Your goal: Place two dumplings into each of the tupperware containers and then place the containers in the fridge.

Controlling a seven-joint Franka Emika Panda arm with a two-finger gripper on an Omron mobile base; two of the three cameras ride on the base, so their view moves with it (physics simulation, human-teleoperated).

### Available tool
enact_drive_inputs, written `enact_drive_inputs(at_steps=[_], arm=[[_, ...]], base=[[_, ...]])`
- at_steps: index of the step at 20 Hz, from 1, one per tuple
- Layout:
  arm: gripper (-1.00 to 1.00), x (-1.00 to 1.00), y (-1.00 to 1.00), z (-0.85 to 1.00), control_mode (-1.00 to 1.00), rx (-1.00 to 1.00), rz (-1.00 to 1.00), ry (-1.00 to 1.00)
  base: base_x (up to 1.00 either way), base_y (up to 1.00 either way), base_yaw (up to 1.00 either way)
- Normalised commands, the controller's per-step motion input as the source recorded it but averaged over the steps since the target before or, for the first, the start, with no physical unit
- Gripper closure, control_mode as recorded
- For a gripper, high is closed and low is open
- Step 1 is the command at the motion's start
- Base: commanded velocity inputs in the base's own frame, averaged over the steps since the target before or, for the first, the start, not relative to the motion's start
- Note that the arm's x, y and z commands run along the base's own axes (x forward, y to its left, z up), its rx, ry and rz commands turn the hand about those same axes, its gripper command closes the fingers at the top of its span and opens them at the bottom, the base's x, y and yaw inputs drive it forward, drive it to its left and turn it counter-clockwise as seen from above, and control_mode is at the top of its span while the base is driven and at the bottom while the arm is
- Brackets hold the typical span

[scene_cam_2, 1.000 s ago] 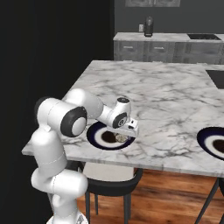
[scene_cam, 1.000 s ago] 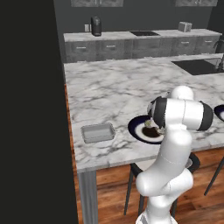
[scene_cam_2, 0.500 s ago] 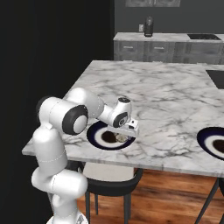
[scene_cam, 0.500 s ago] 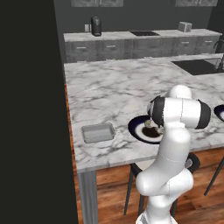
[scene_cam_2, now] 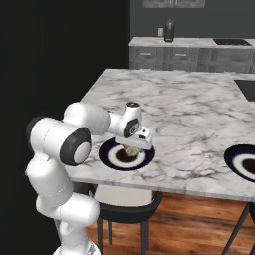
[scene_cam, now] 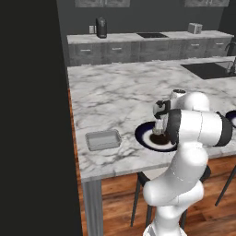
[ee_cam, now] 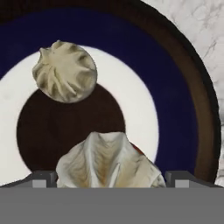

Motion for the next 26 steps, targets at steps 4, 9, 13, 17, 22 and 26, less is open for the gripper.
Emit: enact_drive_inputs(at_steps=[4, 9, 13, 17, 22, 26], arm=[[1.00, -0.21, 0.57, 0.72, -1.00, -0.03, 0.02, -0.03], [1.00, -0.11, 0.85, 0.41, -1.00, -0.01, 0.03, 0.00], [1.00, 0.08, 1.00, 0.07, -1.00, 0.00, 0.10, 0.00], [1.00, 0.33, 0.94, 0.00, -1.00, 0.00, 0.13, 0.00], [1.00, 0.23, 0.93, 0.00, -1.00, 0.00, 0.14, 0.00], [1.00, 0.04, 0.99, 0.00, -1.00, 0.00, 0.08, 0.02]], base=[[0.00, 0.00, 0.00], [0.00, 0.00, 0.00], [0.00, 0.00, 0.00], [0.00, 0.00, 0.00], [0.00, 0.00, 0.00], [0.00, 0.00, 0.00]])
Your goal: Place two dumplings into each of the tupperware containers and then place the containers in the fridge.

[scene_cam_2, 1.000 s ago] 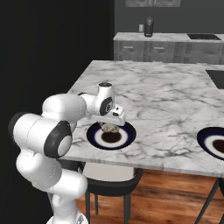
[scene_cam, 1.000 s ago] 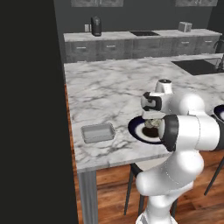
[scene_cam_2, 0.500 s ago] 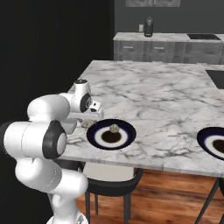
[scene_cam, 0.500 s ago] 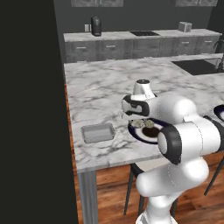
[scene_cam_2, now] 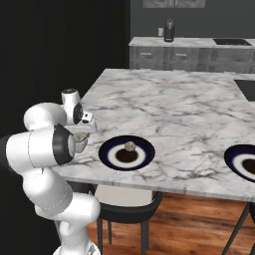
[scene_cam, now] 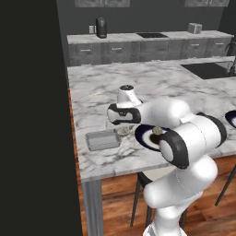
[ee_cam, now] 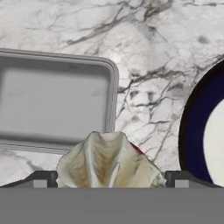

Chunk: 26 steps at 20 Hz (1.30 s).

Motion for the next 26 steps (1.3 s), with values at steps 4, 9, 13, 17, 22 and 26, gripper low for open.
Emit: enact_drive_inputs(at_steps=[4, 9, 13, 17, 22, 26], arm=[[1.00, 0.25, 0.86, -0.09, -1.00, -0.01, 0.01, 0.06], [1.00, 0.61, 0.15, -0.14, -1.00, 0.02, 0.00, 0.03], [1.00, 0.03, 0.00, -0.44, -1.00, 0.03, 0.00, 0.01], [1.00, 0.00, 0.00, -0.56, -1.00, 0.00, 0.00, 0.00], [1.00, 0.09, 0.00, -0.32, -1.00, 0.00, 0.00, 0.00], [1.00, 0.19, 0.00, -0.09, -1.00, 0.00, 0.00, 0.00]], base=[[0.00, 0.00, 0.00], [0.00, 0.00, 0.00], [0.00, 0.00, 0.00], [0.00, 0.00, 0.00], [0.00, 0.00, 0.00], [0.00, 0.00, 0.00]])
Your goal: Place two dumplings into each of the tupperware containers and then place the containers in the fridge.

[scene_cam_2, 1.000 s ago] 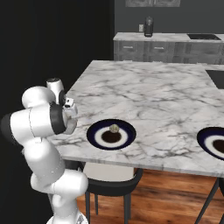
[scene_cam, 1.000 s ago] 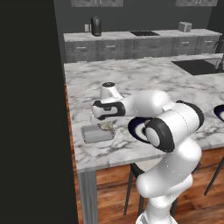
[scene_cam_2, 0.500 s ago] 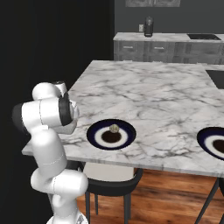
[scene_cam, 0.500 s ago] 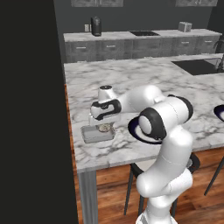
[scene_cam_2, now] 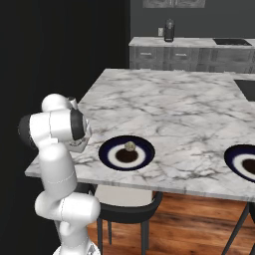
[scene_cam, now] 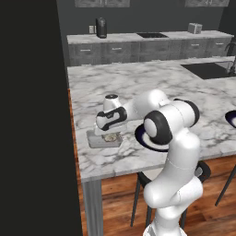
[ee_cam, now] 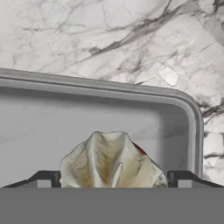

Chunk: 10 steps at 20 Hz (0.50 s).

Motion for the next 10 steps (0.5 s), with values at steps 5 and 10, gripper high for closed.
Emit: enact_drive_inputs(at_steps=[5, 10], arm=[[1.00, 0.04, 0.07, -0.01, -1.00, 0.00, 0.00, 0.02], [-1.00, 0.00, 0.13, 0.00, -1.00, 0.00, 0.00, 0.04]], base=[[0.00, 0.00, 0.00], [0.00, 0.00, 0.00]])
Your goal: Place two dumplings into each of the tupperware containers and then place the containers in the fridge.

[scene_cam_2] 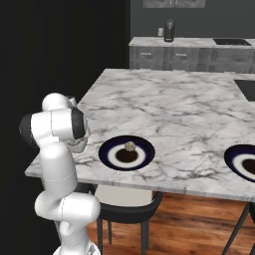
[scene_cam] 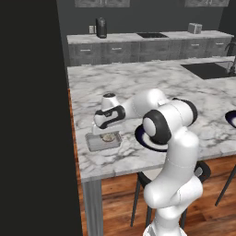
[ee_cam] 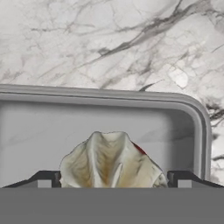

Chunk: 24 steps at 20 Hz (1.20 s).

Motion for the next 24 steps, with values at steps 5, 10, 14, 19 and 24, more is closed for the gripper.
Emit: enact_drive_inputs(at_steps=[5, 10, 14, 19, 24], arm=[[-1.00, -0.05, 0.04, 0.20, -1.00, 0.00, 0.00, 0.01], [-1.00, -0.10, 0.00, 0.16, -1.00, 0.00, 0.00, 0.00], [-1.00, 0.00, 0.00, 0.02, -1.00, 0.00, 0.00, 0.01], [-1.00, 0.00, 0.00, 0.00, -1.00, 0.00, 0.00, 0.03], [-1.00, -0.01, -0.50, 0.18, -1.00, 0.00, -0.06, 0.01]], base=[[0.00, 0.00, 0.00], [0.00, 0.00, 0.00], [0.00, 0.00, 0.00], [0.00, 0.00, 0.00], [0.00, 0.00, 0.00]])
